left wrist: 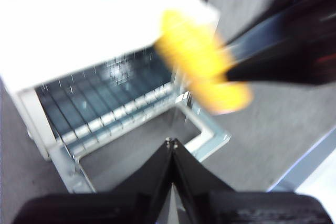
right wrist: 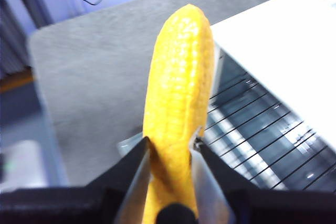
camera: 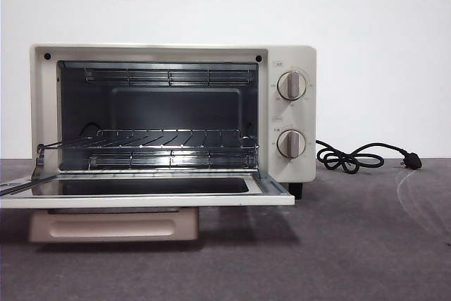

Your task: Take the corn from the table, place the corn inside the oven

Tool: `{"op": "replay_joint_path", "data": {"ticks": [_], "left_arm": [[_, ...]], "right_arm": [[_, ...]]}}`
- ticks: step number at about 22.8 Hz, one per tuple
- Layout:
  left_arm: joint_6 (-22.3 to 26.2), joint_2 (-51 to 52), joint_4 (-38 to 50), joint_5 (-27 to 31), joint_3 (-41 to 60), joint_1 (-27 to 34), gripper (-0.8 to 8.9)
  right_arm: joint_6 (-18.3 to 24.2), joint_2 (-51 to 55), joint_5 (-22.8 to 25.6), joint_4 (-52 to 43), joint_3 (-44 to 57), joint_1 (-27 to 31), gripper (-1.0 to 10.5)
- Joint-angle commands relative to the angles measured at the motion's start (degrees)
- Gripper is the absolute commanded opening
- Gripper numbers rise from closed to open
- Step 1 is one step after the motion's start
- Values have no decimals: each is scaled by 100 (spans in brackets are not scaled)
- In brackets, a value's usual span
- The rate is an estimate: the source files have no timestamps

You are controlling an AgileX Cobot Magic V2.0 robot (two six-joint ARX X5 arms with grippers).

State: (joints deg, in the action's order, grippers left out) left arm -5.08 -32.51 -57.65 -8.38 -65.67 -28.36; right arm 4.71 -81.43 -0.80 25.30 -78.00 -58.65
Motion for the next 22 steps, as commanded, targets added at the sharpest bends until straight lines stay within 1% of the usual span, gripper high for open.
{"op": "replay_joint_path", "data": {"ticks": [1,6,13,20,22], "left_arm": [[-149,225,-59,96,33,-15,-5],[-243,505,-262,96,33,-13,-5],[-240,549,-470,96,33,-13,-5],[-240,549,-452,96,33,-13,-5],[-238,549,-448,96,33,-13,-5]], "right_arm": [[708,-358,374,-289,-31,-90,-12],[1757,-953,1110,-691,-31,-245,-12],[2914,-1714,2133,-1263,-31,-251,-12],[4155,-2282,2702,-1759,-31,-205,-12],[4435,-2435,2898,-1947,-31,-203,-12]]}}
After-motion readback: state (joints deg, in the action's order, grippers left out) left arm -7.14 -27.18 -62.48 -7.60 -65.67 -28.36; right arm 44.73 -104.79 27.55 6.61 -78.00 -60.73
